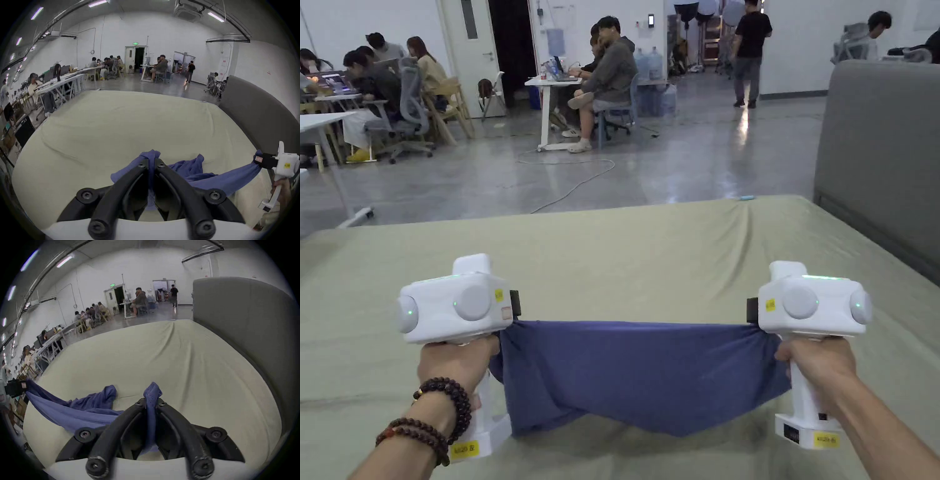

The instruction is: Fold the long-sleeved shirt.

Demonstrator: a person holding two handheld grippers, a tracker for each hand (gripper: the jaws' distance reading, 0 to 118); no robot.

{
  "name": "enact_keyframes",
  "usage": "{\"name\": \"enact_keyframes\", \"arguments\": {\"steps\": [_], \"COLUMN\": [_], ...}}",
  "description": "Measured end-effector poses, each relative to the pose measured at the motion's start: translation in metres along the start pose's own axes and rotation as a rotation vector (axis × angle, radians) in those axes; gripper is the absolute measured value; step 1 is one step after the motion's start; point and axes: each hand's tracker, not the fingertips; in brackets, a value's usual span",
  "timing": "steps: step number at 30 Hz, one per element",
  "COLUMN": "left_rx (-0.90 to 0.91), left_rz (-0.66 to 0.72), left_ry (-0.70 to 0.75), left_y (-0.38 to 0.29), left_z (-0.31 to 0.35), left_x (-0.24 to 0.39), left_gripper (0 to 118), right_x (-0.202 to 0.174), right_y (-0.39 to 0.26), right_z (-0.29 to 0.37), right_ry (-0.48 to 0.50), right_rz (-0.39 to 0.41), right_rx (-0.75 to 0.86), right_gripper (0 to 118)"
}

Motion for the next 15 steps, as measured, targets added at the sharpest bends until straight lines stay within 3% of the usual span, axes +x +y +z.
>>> {"name": "enact_keyframes", "arguments": {"steps": [5, 8, 15], "left_rx": [0.108, 0.092, -0.180], "left_rz": [-0.081, -0.040, 0.029], "left_ry": [0.059, 0.035, 0.103], "left_y": [-0.022, -0.069, -0.231], "left_z": [0.066, 0.105, 0.155], "left_x": [0.013, 0.006, -0.018], "left_gripper": [0, 0, 0], "right_x": [0.000, -0.004, 0.004], "right_y": [-0.015, -0.060, -0.201], "right_z": [0.062, 0.099, 0.139], "right_ry": [0.021, -0.003, -0.050], "right_rz": [-0.009, 0.072, 0.140], "right_rx": [0.028, 0.016, -0.199], "right_gripper": [5, 5, 5]}}
